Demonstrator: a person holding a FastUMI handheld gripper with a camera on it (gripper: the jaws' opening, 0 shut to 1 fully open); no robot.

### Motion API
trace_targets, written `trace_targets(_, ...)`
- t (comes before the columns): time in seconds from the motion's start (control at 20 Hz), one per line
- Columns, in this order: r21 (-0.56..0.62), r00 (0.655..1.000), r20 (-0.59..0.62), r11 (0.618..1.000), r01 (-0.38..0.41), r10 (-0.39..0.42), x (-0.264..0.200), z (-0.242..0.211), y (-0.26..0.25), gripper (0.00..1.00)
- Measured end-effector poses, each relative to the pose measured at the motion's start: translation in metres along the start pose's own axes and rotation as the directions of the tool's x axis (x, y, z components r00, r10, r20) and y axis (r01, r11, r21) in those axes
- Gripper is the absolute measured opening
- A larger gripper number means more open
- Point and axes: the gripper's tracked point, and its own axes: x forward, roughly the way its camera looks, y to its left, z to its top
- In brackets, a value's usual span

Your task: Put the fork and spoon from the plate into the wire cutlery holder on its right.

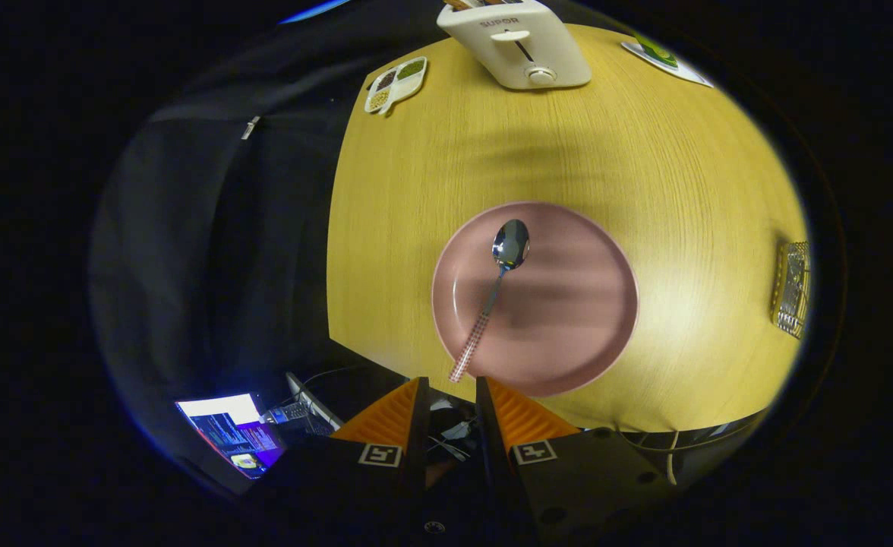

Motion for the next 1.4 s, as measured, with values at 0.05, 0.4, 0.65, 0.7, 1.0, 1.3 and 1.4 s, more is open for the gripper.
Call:
trace_targets(0.05,0.015,1.000,0.003,1.000,0.015,-0.015,0.010,0.001,0.001,0.38)
trace_targets(0.4,0.061,0.991,0.008,0.989,0.135,-0.136,0.070,0.000,-0.014,0.38)
trace_targets(0.65,0.116,0.985,-0.038,0.979,0.170,-0.167,0.102,-0.003,-0.027,0.38)
trace_targets(0.7,0.118,0.985,-0.052,0.979,0.168,-0.163,0.106,-0.005,-0.028,0.38)
trace_targets(1.0,0.116,0.995,-0.065,0.990,0.085,-0.078,0.092,-0.002,-0.028,0.13)
trace_targets(1.3,0.058,0.997,-0.047,0.997,-0.055,0.058,0.024,-0.004,-0.028,0.13)
trace_targets(1.4,0.009,0.995,-0.040,0.996,-0.088,0.089,-0.006,-0.006,-0.031,0.13)
